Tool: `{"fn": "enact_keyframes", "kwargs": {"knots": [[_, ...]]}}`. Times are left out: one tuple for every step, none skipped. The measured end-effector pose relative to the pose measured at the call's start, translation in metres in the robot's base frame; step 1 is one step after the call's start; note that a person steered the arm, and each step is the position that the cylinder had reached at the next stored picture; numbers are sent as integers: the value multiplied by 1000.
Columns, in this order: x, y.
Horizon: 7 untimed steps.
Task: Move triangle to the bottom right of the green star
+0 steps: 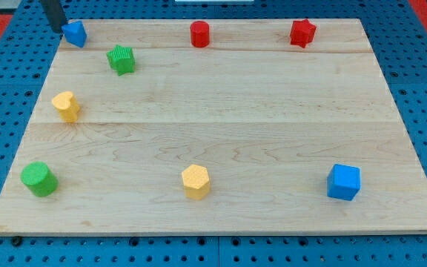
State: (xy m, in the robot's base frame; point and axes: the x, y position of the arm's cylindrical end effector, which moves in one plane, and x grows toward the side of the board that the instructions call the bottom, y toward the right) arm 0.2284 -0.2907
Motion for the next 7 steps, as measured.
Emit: {"fn": "enact_keyframes", "kwargs": {"knots": [[9,22],[9,74],[11,116],[-3,123],[-1,143],[18,164],[45,172]]}}
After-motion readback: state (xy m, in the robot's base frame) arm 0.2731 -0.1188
